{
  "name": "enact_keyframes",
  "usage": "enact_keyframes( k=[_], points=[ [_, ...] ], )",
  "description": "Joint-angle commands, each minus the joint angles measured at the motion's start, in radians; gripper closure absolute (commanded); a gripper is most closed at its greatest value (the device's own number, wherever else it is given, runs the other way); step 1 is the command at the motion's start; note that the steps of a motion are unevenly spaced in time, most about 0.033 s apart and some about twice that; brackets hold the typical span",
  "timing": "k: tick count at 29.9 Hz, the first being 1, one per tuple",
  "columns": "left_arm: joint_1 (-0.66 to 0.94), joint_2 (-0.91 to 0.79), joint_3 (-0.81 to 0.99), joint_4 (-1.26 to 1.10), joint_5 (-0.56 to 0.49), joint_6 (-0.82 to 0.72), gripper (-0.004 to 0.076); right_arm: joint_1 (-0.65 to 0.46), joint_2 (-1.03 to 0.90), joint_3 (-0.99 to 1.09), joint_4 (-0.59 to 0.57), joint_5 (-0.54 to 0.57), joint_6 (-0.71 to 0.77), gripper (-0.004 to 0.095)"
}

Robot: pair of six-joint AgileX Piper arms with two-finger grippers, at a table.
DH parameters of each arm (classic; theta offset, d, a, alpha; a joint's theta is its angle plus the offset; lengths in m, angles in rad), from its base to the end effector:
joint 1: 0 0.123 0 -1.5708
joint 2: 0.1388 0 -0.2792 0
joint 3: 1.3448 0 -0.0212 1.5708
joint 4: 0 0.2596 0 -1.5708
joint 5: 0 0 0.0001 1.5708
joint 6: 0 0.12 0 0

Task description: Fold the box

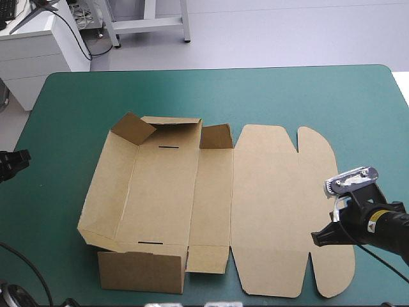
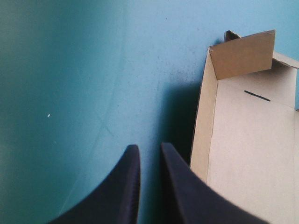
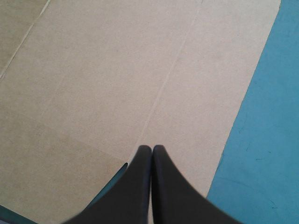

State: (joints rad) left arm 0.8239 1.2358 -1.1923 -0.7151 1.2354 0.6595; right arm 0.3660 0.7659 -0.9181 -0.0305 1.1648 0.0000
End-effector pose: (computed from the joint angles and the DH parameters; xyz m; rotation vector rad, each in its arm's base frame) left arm 0.2224 0.1308 0.3456 -0.3248 2.3483 -0.3501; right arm 0.1382 0.0494 0.3288 -0.4581 2.4567 0.1127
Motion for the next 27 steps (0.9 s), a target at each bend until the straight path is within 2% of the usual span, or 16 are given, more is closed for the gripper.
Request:
enact_keyframes(
  k=[1,4,6,8,14,22,27],
  points=[
    [0.004,0.028,-0.025,-0.063,0.060,-0.019,0.0402,-0.004,-0.004,-0.019,-0.010,-0.047,0.000,0.0927],
    [0.004,0.073,-0.025,-0.063,0.060,-0.029,0.0169,-0.004,-0.004,-0.019,-0.010,-0.049,0.000,0.0927],
    [0.004,0.098,-0.025,-0.063,0.060,-0.031,0.0058,-0.004,-0.004,-0.019,-0.010,-0.049,0.000,0.0927],
    [0.002,0.117,-0.023,-0.055,0.062,-0.036,0.0003,-0.004,-0.004,-0.019,-0.010,-0.049,0.000,0.0927],
    [-0.025,0.126,0.067,-0.040,0.062,-0.035,0.0002,-0.004,-0.004,-0.019,-0.010,-0.046,0.000,0.0927],
    [-0.178,0.126,0.245,-0.019,0.067,0.012,0.0003,-0.004,-0.004,-0.019,-0.010,-0.042,0.000,0.0927],
    [-0.262,0.126,0.291,-0.052,0.067,0.039,0.0003,-0.004,-0.004,-0.019,-0.010,-0.035,-0.005,0.0927]
  ],
)
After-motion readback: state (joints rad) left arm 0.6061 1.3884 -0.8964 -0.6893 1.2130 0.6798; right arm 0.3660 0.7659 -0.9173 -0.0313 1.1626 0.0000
